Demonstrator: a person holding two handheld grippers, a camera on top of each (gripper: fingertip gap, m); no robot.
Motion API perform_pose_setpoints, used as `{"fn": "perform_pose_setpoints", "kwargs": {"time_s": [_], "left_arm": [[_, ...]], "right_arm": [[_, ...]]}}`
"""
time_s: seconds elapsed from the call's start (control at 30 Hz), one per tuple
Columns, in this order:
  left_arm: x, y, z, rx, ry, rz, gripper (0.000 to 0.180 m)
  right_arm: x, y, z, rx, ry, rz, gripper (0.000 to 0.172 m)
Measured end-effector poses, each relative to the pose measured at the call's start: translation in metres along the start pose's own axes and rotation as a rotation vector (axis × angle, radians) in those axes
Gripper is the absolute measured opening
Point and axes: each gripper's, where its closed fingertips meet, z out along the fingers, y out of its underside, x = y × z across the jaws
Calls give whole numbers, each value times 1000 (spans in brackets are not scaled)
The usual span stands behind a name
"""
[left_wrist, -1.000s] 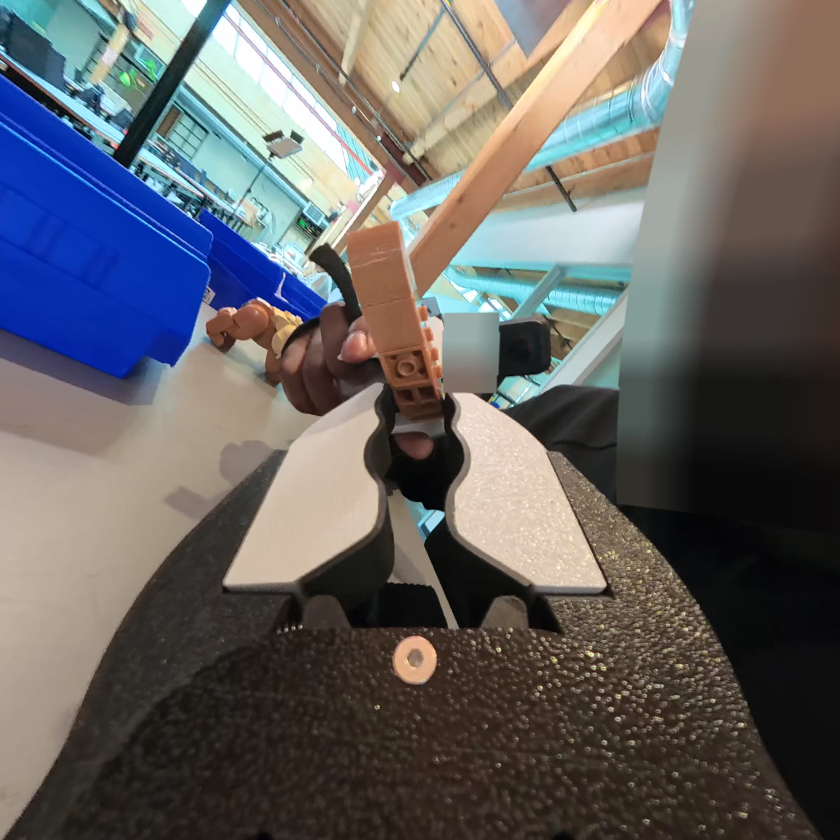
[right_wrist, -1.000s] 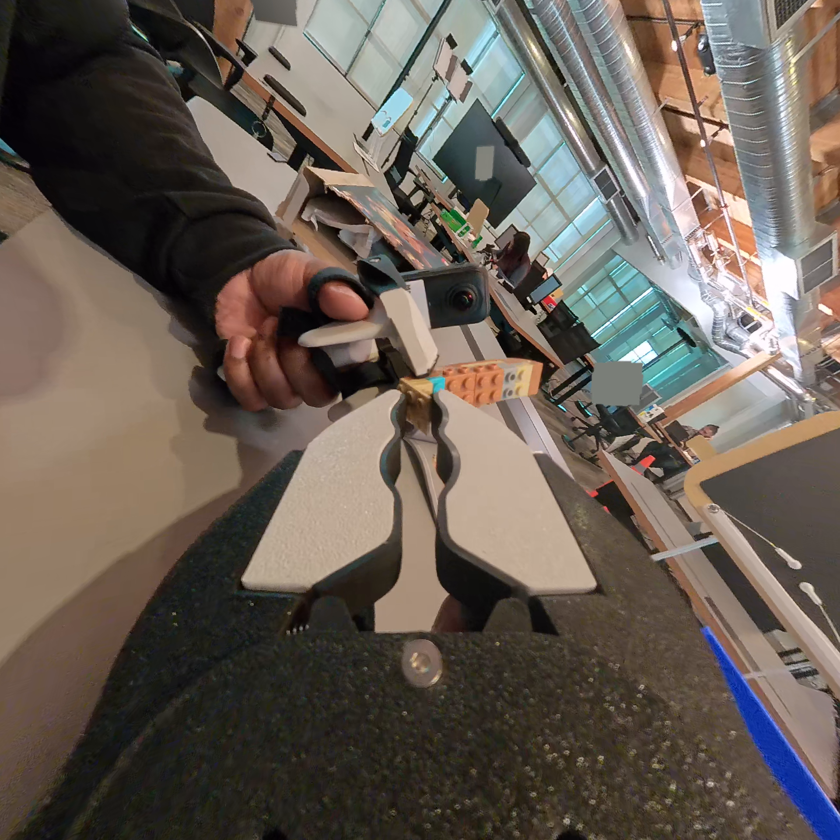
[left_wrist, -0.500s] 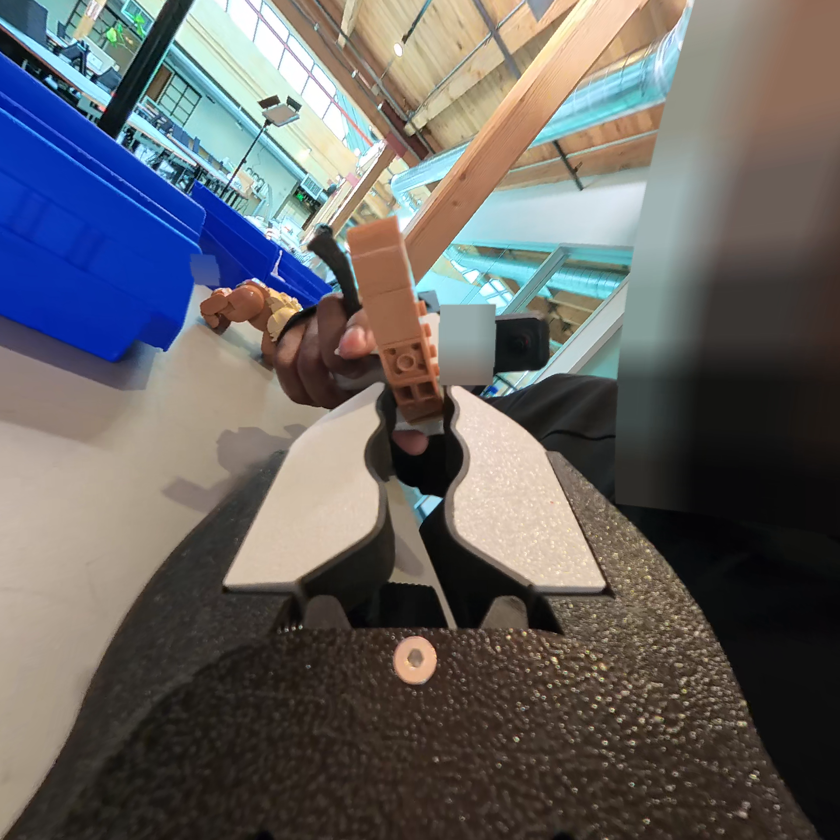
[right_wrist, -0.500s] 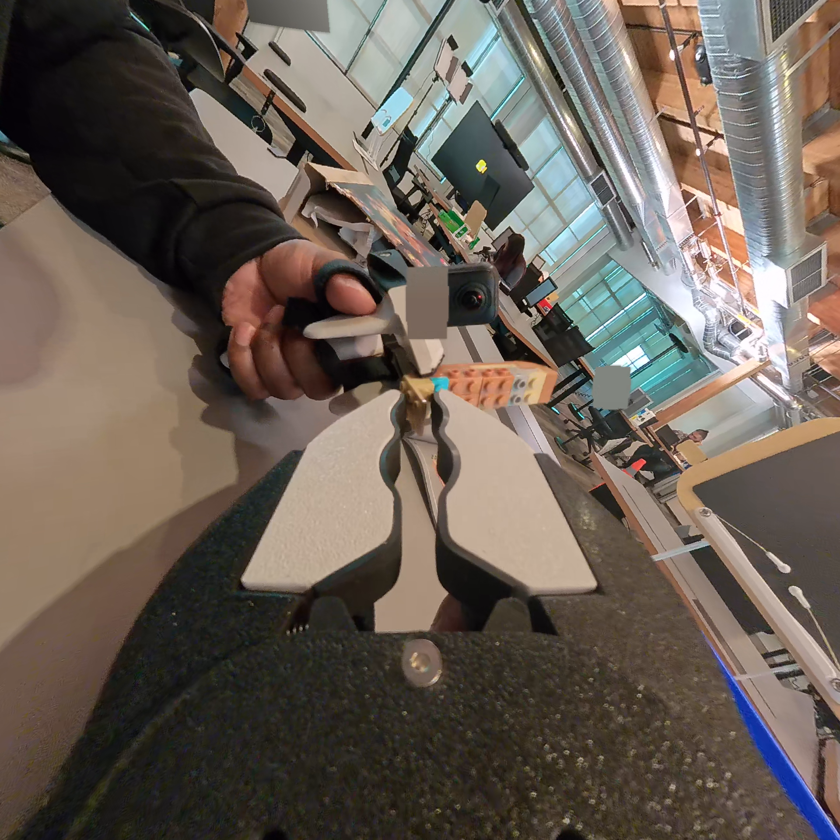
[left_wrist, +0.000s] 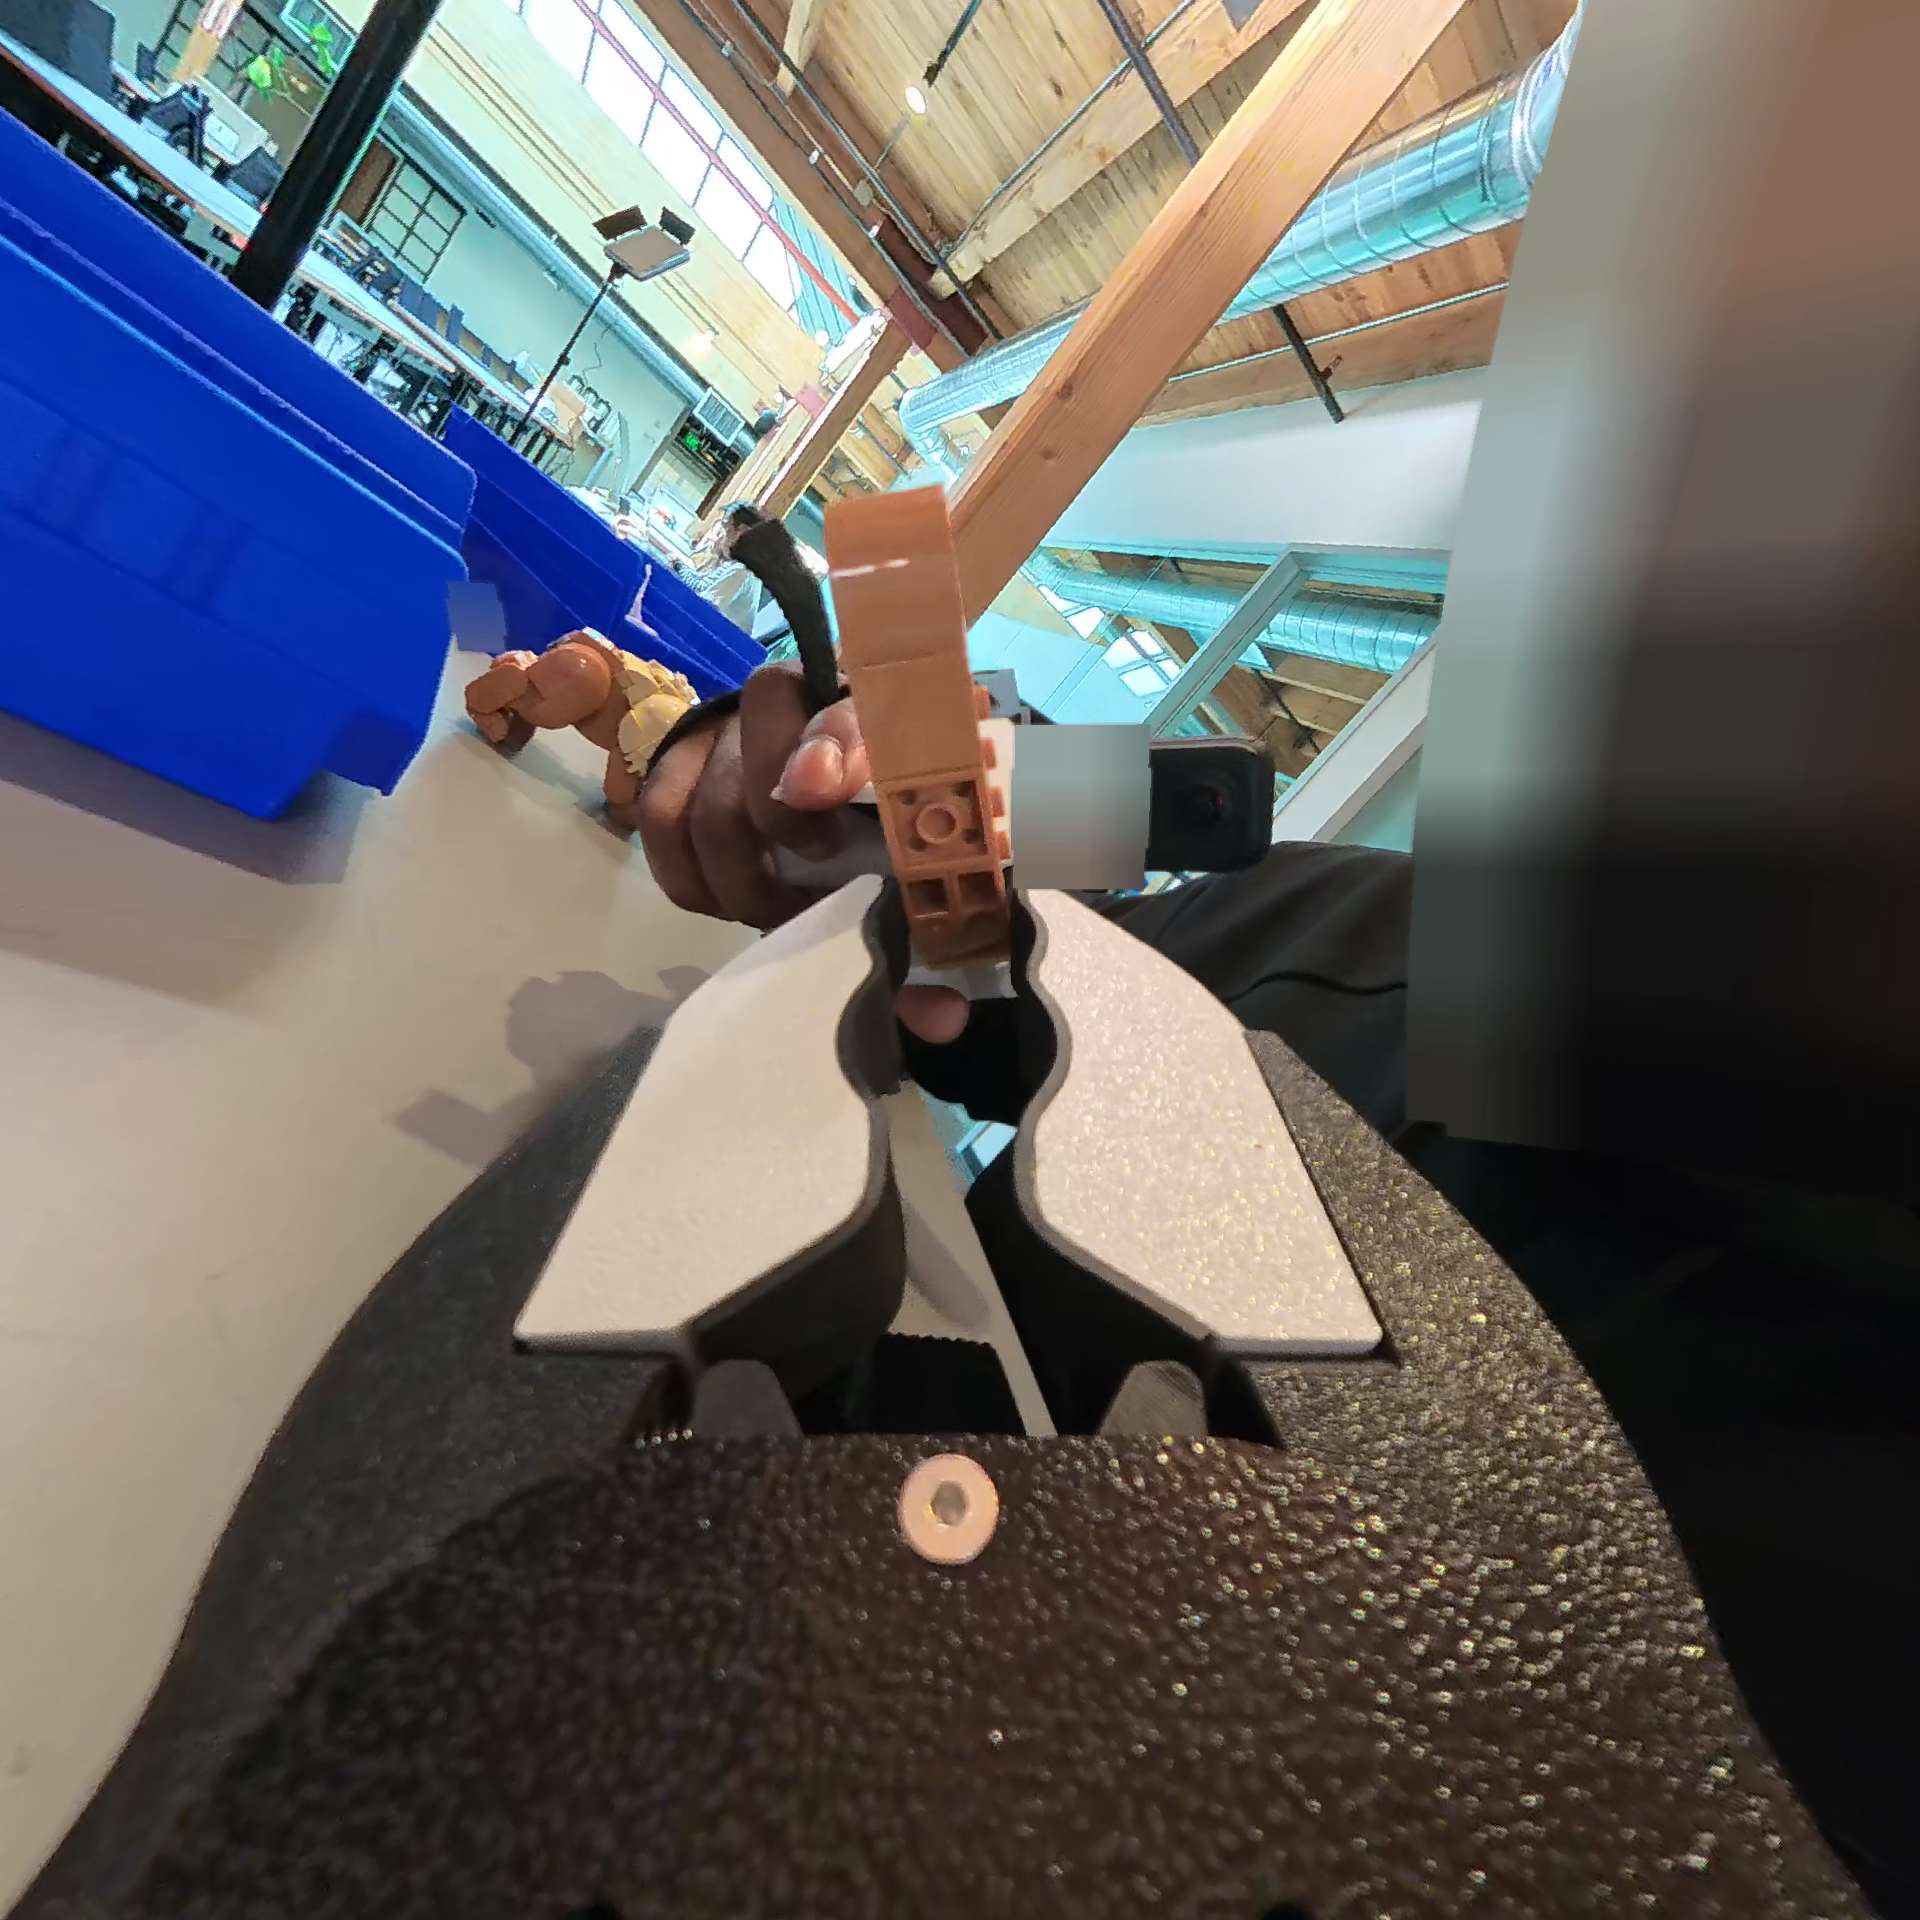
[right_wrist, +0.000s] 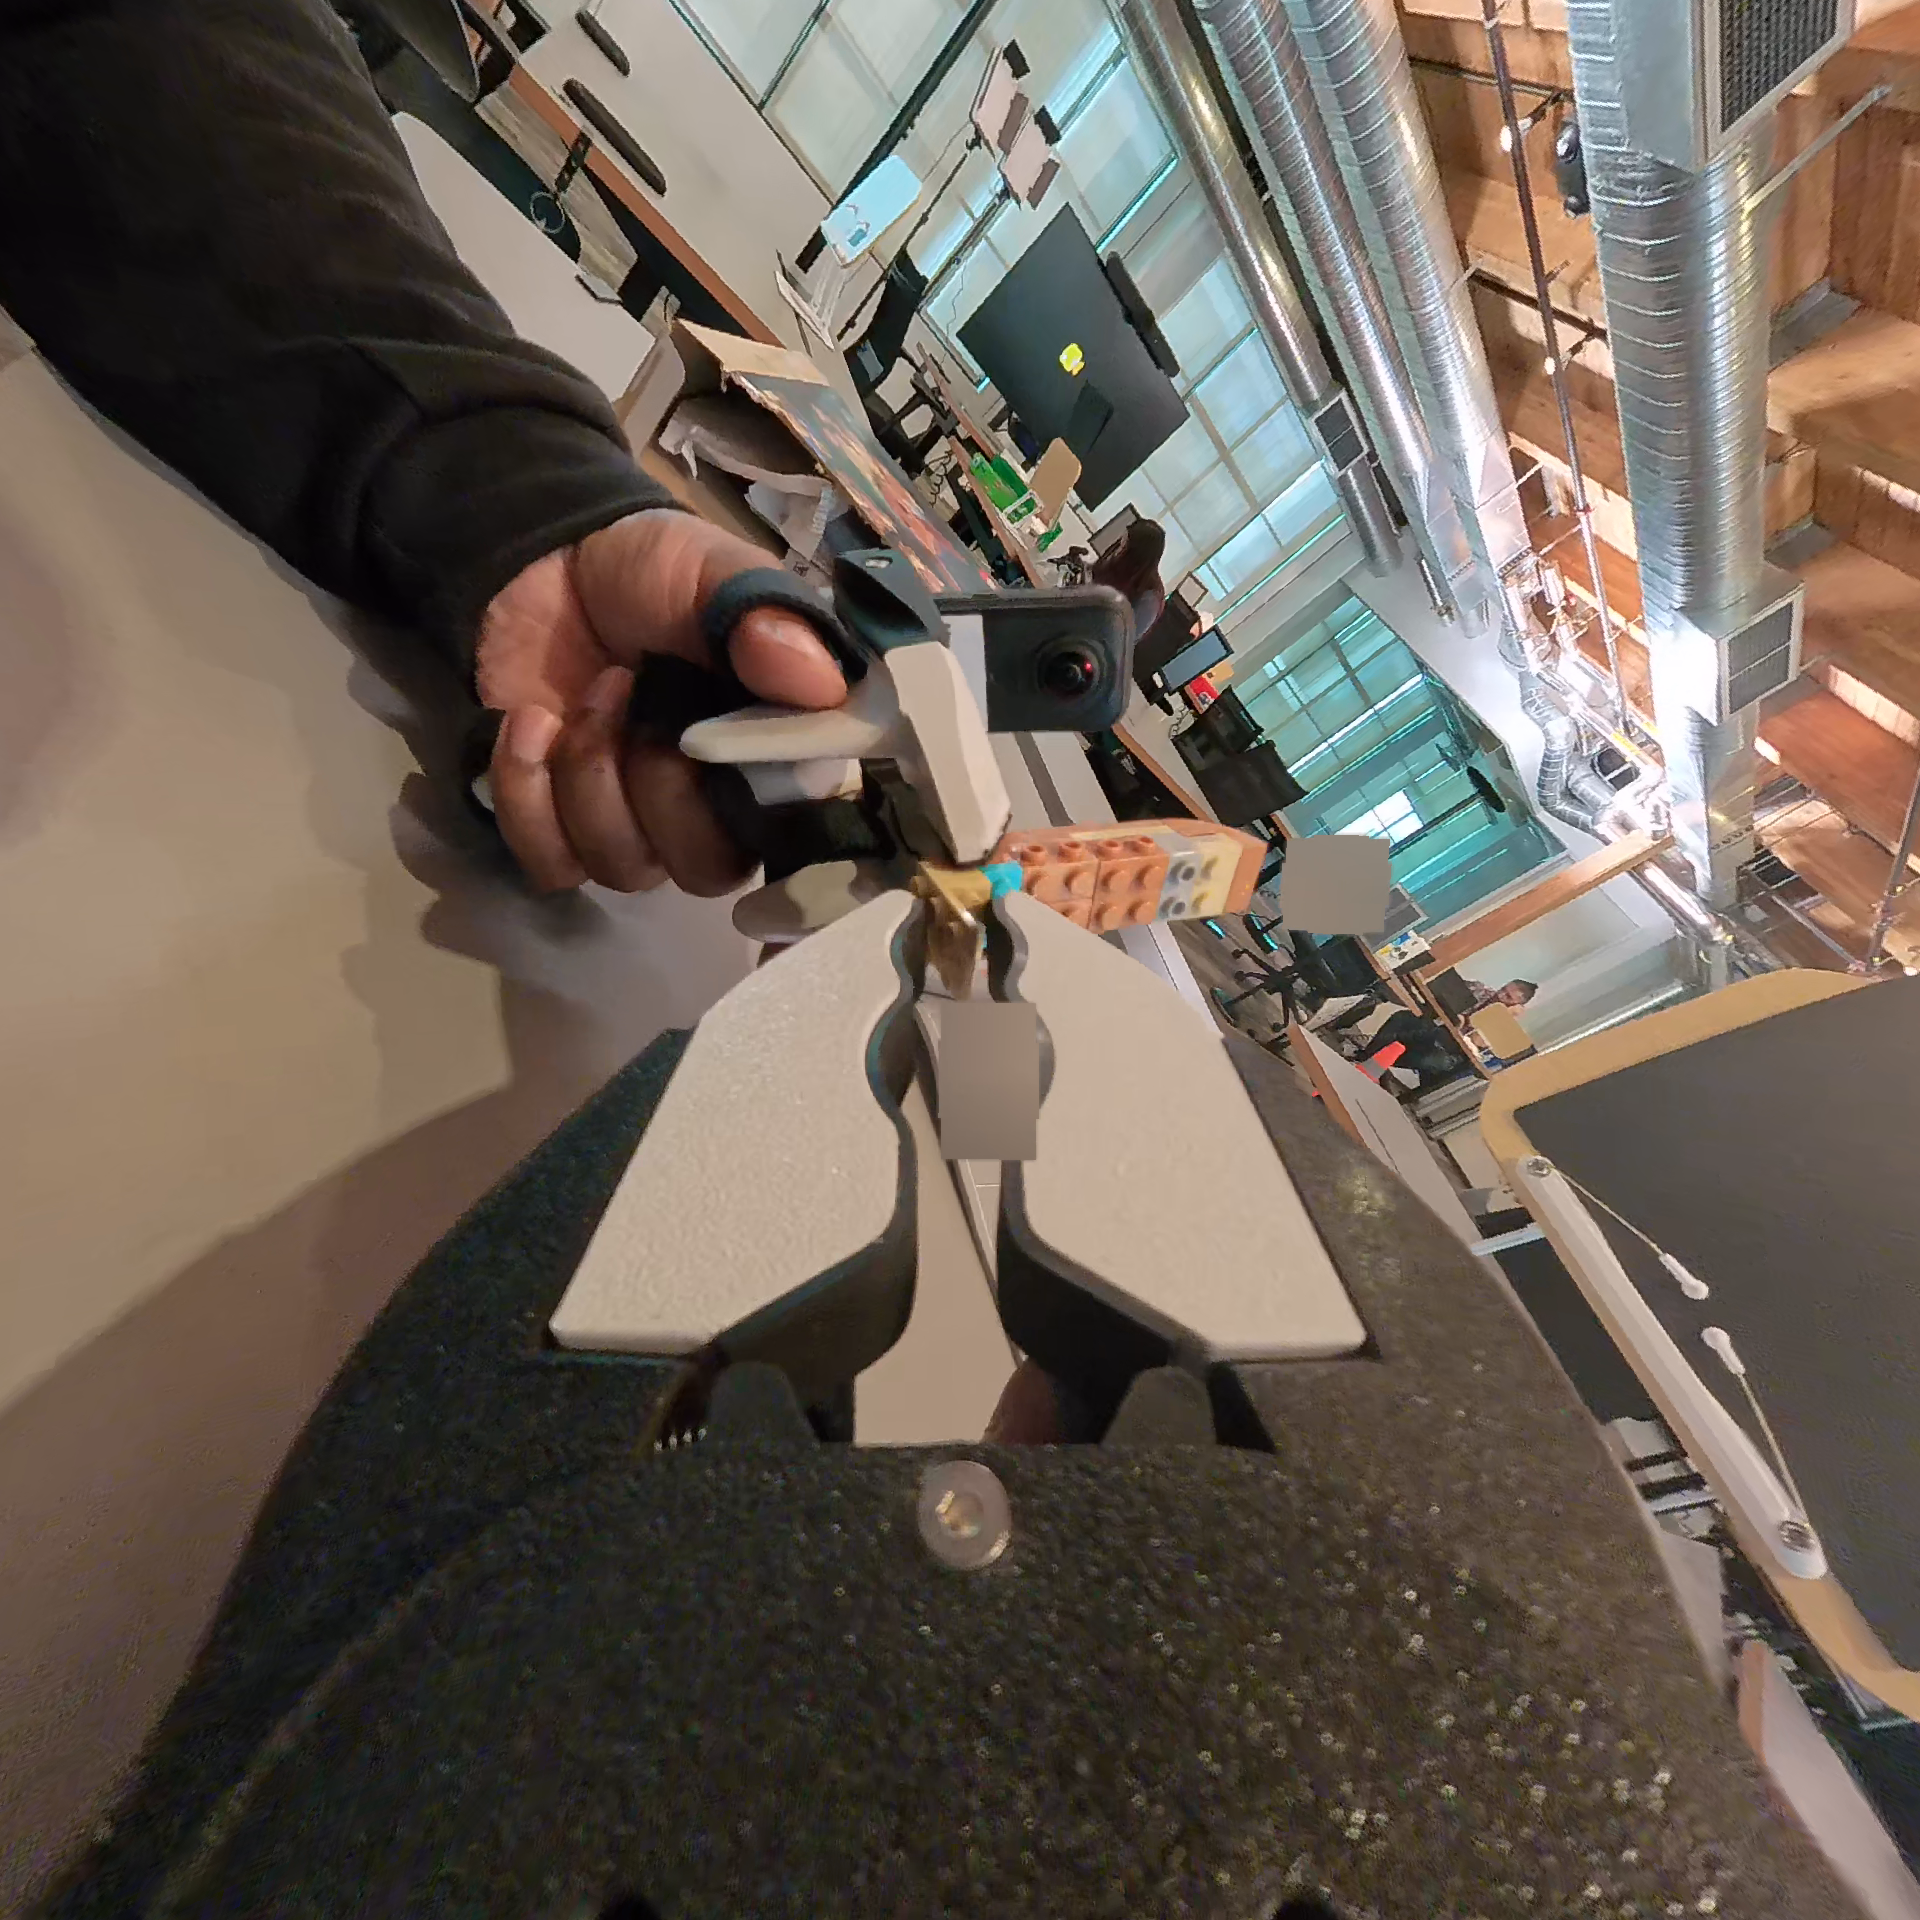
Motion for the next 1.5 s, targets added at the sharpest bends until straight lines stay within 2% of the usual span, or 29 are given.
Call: {"fn": "perform_pose_setpoints", "kwargs": {"time_s": [0.23, 0.47, 0.73, 0.9, 1.5], "left_arm": [[-4, 7, 0, -66, -33, -33, 18], [-2, 6, -1, -67, -20, -53, 17], [0, 0, -3, -29, -8, 12, 16], [1, 3, -2, -37, -6, 24, 16], [3, 4, 4, -5, -44, 120, 16]], "right_arm": [[-3, 3, 2, -25, 8, -82, 10], [-3, 2, 1, -19, 10, -79, 10], [-3, 2, 1, -16, 14, -82, 16], [-2, 1, 0, -13, 17, -85, 7], [-2, -2, -4, -12, 3, -95, 7]]}}
